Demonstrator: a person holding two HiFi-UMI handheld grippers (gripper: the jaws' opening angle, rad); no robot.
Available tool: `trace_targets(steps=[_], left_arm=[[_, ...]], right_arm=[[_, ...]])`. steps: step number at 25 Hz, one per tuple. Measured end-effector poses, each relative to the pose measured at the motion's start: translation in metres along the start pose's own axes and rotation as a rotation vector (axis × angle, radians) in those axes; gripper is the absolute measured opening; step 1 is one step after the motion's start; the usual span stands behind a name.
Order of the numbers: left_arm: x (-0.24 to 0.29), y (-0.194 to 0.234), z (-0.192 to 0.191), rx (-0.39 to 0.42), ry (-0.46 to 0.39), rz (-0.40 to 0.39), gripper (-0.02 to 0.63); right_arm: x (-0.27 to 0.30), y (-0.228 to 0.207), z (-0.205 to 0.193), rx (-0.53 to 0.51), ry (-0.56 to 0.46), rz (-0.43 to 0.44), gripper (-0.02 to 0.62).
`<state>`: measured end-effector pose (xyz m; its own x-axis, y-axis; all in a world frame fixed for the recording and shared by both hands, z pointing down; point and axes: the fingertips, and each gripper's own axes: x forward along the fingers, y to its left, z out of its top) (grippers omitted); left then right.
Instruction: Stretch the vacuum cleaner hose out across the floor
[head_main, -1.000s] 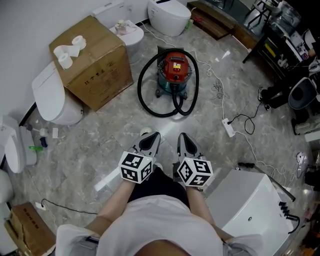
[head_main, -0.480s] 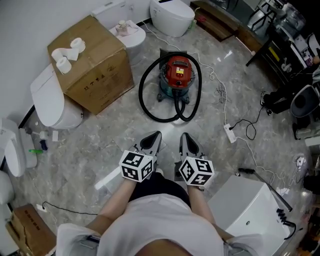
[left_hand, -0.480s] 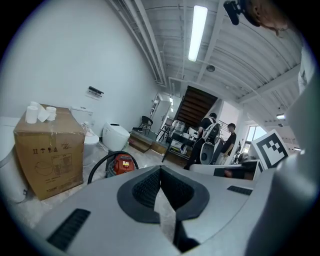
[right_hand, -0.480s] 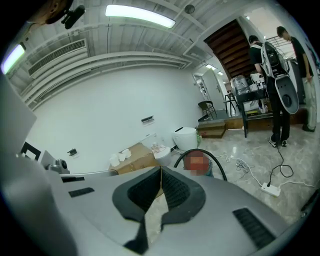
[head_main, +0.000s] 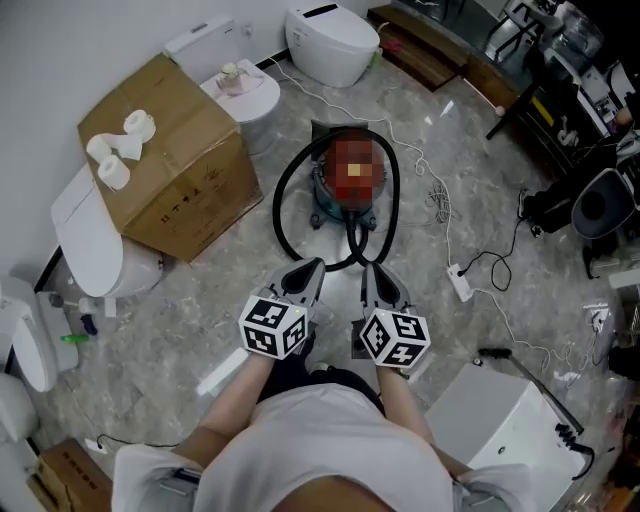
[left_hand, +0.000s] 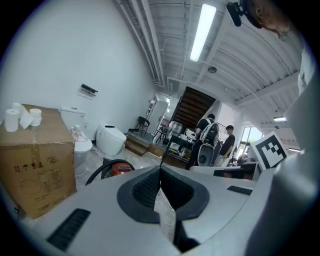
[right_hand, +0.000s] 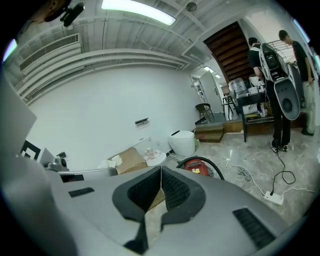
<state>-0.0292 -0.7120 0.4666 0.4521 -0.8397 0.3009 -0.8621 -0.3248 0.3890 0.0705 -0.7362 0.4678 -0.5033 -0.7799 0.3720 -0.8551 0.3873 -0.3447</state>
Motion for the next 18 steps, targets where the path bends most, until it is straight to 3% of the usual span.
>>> trace_targets(steps=[8, 18], left_arm=[[0.050, 0.046, 0.038, 0.035, 0.025, -0.064, 0.008], [0.085, 0.079, 0.051, 0.047, 0.055, -0.106, 0.008]], right_arm=[[0.067, -0.005, 0.032, 0.014, -0.029, -0.046, 0.015], [0.117, -0.001, 0.049, 0.023, -0.050, -0.063, 0.015]])
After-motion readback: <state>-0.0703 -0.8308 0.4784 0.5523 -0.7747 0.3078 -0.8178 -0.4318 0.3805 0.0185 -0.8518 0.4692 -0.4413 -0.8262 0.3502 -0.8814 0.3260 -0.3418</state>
